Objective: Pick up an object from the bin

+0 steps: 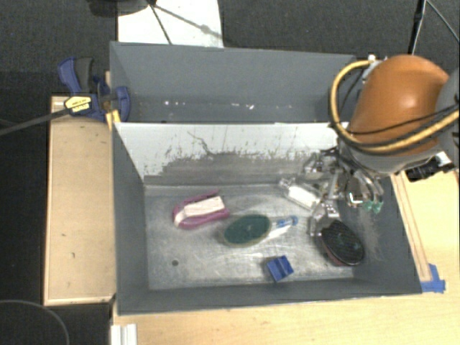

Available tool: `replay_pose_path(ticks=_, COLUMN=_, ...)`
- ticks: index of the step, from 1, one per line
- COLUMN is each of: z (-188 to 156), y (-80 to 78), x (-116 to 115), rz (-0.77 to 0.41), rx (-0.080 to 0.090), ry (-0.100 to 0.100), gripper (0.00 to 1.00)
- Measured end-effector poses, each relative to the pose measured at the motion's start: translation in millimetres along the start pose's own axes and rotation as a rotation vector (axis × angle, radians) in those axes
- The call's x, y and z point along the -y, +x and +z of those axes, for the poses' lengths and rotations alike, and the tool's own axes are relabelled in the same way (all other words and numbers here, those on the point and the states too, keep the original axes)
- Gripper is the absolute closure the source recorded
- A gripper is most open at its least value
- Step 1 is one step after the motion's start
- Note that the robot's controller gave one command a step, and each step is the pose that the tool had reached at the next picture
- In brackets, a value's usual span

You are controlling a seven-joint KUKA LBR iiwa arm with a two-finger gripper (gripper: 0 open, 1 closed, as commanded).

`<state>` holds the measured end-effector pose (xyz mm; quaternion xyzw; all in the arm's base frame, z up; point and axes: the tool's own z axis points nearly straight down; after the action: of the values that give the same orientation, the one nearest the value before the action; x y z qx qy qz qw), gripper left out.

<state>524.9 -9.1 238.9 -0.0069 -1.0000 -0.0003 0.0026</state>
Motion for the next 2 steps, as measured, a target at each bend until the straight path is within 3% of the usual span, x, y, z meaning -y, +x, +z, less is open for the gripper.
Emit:
replay_pose_path(ticks=1, z=133.4, y=-10.5, x=-59.0, rz=0.16, rx=0.0, ry=-0.001, gripper=0.0)
replay_pose_path(ticks=2, z=129.2, y=-12.6, x=-57.1, rz=0.162, rx=0.008, ry=-0.001, gripper=1.0)
